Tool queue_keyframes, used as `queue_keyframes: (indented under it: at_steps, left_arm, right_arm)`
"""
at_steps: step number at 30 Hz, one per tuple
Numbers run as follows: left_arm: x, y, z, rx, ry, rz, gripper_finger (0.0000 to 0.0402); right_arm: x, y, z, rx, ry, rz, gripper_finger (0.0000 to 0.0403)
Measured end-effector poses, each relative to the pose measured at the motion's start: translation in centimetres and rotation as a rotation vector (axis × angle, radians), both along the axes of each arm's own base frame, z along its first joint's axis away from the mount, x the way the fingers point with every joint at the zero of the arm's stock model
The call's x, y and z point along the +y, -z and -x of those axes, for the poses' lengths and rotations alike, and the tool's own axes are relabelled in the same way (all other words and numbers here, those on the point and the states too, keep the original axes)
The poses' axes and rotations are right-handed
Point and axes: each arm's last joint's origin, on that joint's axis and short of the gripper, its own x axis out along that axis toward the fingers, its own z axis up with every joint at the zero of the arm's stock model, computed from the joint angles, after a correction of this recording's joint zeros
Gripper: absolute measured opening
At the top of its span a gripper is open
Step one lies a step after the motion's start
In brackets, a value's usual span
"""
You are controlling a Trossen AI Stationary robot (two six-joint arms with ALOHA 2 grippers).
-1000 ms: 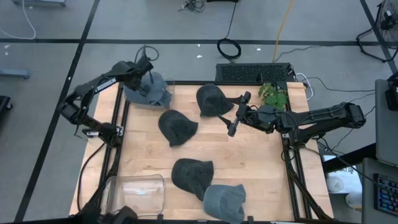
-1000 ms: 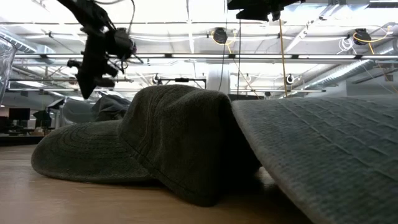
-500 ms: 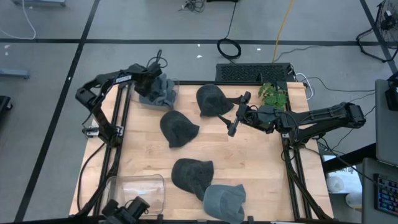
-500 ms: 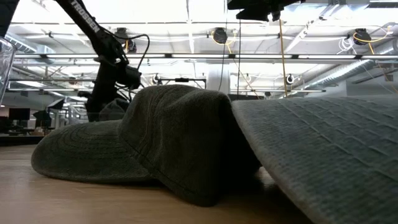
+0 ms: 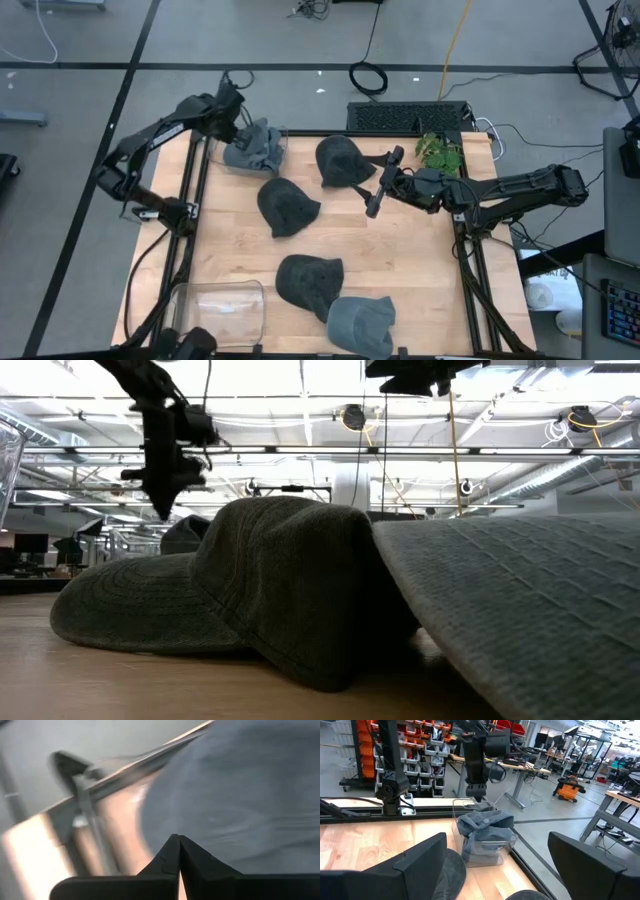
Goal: Pick & Place hat
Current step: Put the right gray cap into the top transparent bin, then put the gray cap into the top transparent bin
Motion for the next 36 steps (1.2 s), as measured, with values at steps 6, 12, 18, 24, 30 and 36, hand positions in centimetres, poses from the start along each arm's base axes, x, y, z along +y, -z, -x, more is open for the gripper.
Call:
queue_keyframes:
  at_steps: [6, 12, 18, 24, 30, 36]
  left_arm:
    - [0.3, 1.3, -1.5, -0.080, 0.037, 0.023, 0.0003]
    - [1.2, 6.0, -4.1, -0.108, 0.102, 0.132, 0.0003]
    - [1.9, 8.4, -4.8, -0.058, 0.125, 0.185, 0.0011]
    - [1.6, 4.4, -4.4, -0.129, 0.163, 0.076, 0.0004]
    - [-0.3, -0.8, -3.3, -0.245, 0.248, -0.079, 0.0023]
    - [-3.1, -5.1, -1.6, -0.364, 0.327, -0.210, 0.0025]
  right_arm:
    - [0.0, 0.0, 0.0, 0.000, -0.001, -0.001, 0.0336]
    - [0.0, 0.0, 0.0, -0.001, -0.002, -0.003, 0.0336]
    - [0.0, 0.0, 0.0, 0.000, -0.003, -0.003, 0.0336]
    - [0.0, 0.0, 0.0, 0.006, -0.004, 0.013, 0.0336]
    - [0.3, 0.0, -0.1, -0.003, -0.098, -0.014, 0.0336]
    - [4.3, 0.2, -0.1, 0.013, -0.585, -0.091, 0.0336]
